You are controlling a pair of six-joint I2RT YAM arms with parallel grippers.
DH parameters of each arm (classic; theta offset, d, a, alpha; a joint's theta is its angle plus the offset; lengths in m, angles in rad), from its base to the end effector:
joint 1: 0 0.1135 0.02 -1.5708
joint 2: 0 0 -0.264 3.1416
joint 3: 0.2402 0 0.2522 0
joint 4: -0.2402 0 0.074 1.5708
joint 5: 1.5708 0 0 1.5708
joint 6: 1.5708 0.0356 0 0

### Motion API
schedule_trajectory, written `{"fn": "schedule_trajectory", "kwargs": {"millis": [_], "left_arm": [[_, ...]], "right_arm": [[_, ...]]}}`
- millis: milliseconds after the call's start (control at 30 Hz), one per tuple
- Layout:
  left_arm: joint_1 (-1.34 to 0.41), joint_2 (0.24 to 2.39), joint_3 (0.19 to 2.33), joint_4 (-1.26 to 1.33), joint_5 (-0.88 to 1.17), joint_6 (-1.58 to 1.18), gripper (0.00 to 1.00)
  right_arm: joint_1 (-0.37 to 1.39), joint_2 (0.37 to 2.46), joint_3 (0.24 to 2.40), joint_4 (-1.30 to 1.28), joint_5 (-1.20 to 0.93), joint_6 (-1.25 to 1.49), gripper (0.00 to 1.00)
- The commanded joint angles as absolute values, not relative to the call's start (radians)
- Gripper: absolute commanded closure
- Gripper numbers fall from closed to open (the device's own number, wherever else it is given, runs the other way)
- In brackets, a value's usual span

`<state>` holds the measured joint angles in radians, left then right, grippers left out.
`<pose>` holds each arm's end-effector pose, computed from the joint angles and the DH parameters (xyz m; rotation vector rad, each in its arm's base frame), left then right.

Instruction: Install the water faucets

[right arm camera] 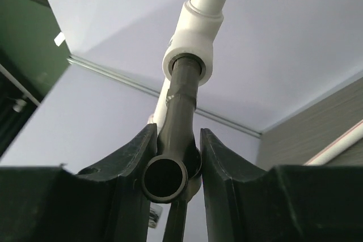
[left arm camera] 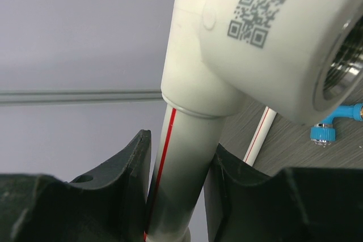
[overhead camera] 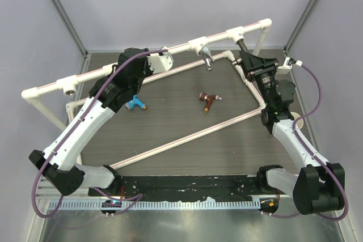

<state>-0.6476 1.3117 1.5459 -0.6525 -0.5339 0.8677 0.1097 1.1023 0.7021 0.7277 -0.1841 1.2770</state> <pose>0.2281 -0.1498 0.4414 1.0926 1.6612 0.6718 0.2507 0.0342 0.3439 0.5992 1.2231 1.3010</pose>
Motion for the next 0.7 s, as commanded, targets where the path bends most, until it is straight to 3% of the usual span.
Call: {"fn": "schedule_trajectory", "kwargs": {"millis": [0, 67, 100, 167, 200, 300, 400, 667], "left_arm": [[-0.678, 1.293, 1.565, -0.611, -0.488, 0.698, 1.0], [-0.68, 1.295, 1.563, -0.611, -0.488, 0.696, 1.0], [-0.678, 1.296, 1.566, -0.612, -0.489, 0.698, 1.0], [-0.678, 1.296, 1.566, -0.612, -0.491, 0.696, 1.0], [-0.678, 1.296, 1.566, -0.611, -0.491, 0.699, 1.0], [-0.678, 1.298, 1.563, -0.606, -0.489, 0.699, 1.0], [-0.678, 1.301, 1.563, -0.606, -0.492, 0.703, 1.0], [-0.678, 1.307, 1.562, -0.604, -0.489, 0.701, 1.0]], "right_arm": [[0.12, 1.08, 0.704, 0.934, -0.052, 1.624, 0.99], [0.12, 1.071, 0.706, 0.914, -0.029, 1.623, 0.92], [0.12, 1.066, 0.71, 0.901, -0.031, 1.618, 0.78], [0.12, 1.052, 0.71, 0.871, -0.055, 1.583, 0.63], [0.118, 1.046, 0.71, 0.862, -0.064, 1.563, 0.47], [0.117, 0.993, 0.713, 0.758, -0.089, 1.459, 0.23], [0.11, 0.911, 0.726, 0.588, -0.095, 1.334, 0.12], [0.107, 0.687, 0.775, 0.068, 0.029, 0.912, 0.07]]}}
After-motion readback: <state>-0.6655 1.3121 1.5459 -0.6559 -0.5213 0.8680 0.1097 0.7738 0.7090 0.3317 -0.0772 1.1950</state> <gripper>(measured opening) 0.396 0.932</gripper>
